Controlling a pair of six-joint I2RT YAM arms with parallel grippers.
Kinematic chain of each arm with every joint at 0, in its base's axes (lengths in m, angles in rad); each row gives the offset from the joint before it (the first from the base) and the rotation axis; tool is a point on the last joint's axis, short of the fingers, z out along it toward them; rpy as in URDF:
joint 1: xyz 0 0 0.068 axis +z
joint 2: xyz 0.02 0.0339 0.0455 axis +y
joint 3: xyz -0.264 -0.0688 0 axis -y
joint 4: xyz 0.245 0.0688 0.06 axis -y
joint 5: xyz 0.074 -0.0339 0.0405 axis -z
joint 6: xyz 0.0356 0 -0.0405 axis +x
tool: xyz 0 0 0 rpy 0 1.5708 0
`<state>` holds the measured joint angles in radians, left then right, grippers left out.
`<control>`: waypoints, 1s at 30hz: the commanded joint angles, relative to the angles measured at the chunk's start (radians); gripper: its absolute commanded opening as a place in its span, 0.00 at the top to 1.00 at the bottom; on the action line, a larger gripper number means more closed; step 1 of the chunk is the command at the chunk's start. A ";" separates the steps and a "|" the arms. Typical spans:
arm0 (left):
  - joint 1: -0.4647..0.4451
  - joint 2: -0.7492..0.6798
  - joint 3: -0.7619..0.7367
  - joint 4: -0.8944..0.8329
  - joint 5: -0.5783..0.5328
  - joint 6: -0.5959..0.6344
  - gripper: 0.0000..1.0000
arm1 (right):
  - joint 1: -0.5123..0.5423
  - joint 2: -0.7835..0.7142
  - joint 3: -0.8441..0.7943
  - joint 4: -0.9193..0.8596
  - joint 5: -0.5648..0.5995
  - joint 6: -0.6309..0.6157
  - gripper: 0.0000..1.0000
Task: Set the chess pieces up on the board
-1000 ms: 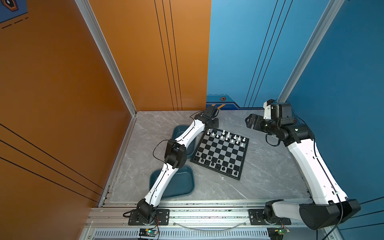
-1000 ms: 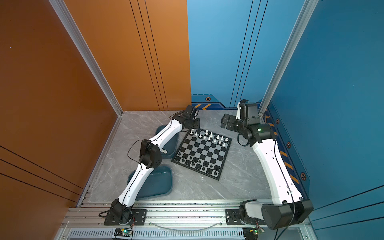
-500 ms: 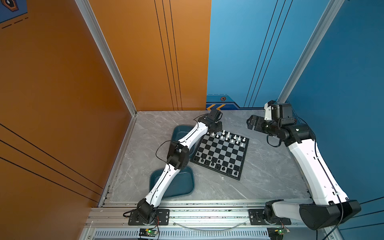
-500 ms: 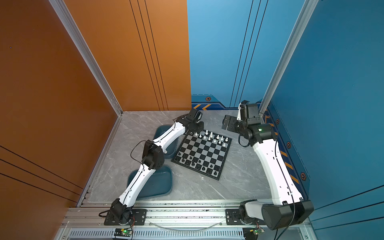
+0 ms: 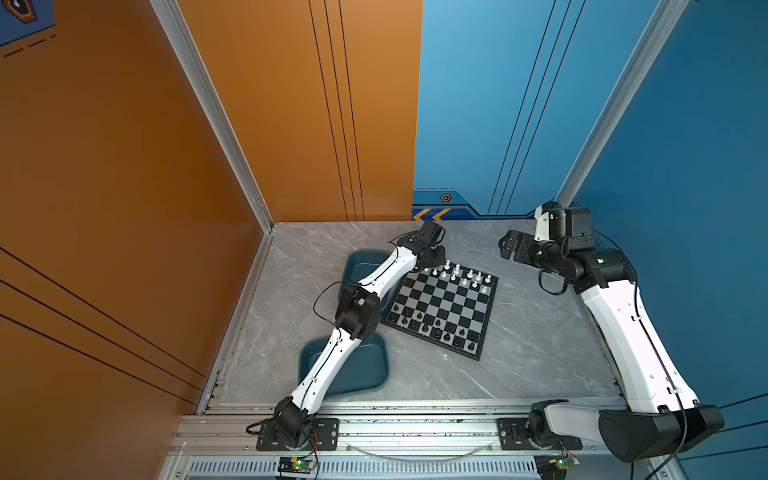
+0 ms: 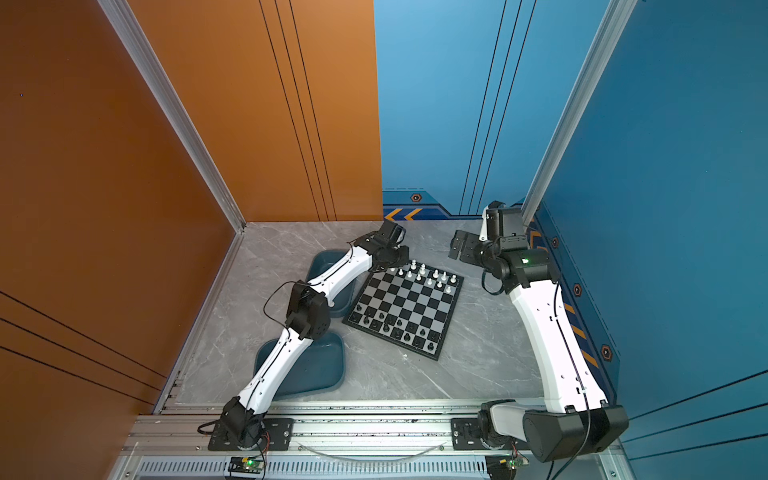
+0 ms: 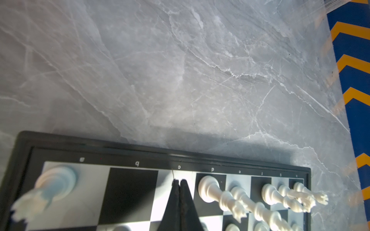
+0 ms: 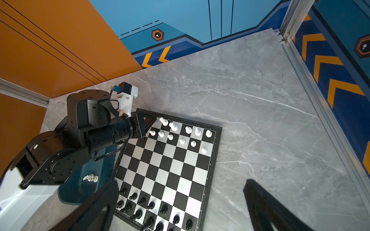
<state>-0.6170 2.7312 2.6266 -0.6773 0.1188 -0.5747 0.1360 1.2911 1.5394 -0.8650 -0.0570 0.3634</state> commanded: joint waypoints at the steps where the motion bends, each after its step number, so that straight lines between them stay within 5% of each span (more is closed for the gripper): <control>1: -0.012 0.034 0.002 0.014 0.032 -0.017 0.96 | -0.006 -0.026 -0.012 -0.032 -0.017 -0.014 0.00; 30: -0.015 0.051 -0.006 0.027 0.105 -0.054 0.99 | -0.018 -0.024 -0.028 -0.024 -0.033 -0.006 0.00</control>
<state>-0.6239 2.7590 2.6266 -0.6388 0.1917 -0.6228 0.1230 1.2778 1.5227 -0.8753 -0.0757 0.3637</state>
